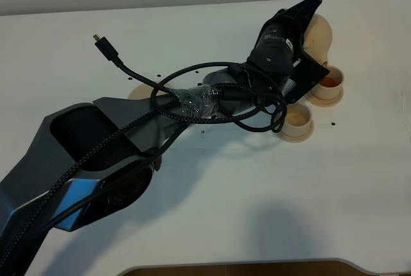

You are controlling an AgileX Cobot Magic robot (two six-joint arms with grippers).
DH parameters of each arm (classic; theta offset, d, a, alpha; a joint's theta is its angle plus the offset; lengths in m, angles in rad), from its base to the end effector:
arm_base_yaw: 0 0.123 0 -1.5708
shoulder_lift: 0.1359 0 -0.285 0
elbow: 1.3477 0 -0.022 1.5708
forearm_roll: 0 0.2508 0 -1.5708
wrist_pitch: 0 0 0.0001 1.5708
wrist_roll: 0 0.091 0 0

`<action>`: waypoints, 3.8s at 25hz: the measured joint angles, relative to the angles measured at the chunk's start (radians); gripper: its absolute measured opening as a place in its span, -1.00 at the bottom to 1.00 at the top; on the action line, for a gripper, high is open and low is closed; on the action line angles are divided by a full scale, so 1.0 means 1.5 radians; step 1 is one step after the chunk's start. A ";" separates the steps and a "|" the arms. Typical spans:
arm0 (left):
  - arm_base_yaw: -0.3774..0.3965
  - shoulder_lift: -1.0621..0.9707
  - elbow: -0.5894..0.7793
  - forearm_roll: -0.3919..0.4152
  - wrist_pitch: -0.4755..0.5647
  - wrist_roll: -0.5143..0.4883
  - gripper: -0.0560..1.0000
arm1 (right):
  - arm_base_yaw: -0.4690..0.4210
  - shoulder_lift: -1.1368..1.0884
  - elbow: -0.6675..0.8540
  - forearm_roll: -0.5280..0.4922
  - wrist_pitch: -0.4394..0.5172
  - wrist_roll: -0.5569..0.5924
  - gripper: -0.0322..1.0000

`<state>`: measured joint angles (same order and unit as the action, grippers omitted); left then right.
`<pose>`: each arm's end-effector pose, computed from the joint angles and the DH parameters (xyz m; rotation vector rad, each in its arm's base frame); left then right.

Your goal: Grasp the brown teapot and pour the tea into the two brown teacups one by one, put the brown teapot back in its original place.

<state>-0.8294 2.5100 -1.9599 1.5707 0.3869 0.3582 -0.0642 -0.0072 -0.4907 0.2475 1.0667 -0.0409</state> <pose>0.4038 -0.3900 0.1286 2.0677 0.6674 1.0573 -0.0052 0.0199 0.2762 0.0117 2.0351 0.2305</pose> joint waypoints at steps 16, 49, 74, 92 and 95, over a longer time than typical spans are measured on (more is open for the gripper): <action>0.001 0.000 0.000 0.018 -0.001 0.007 -0.63 | 0.000 0.000 0.000 0.000 0.000 0.000 -0.01; 0.001 0.000 0.000 0.069 -0.019 0.007 -0.63 | 0.000 0.000 0.000 0.000 0.000 0.000 -0.01; 0.004 0.000 0.000 -0.078 0.003 0.003 -0.63 | 0.000 0.000 0.000 0.000 0.000 0.000 -0.01; 0.013 -0.070 -0.005 -0.393 0.044 0.029 -0.63 | 0.000 0.000 0.000 0.000 0.000 0.000 -0.01; 0.013 -0.088 -0.007 -0.478 0.092 0.043 -0.63 | 0.000 0.000 0.000 0.000 0.000 0.000 -0.01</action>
<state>-0.8101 2.3782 -1.9700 0.8539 0.5246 0.4222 -0.0642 -0.0072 -0.4907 0.2475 1.0667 -0.0409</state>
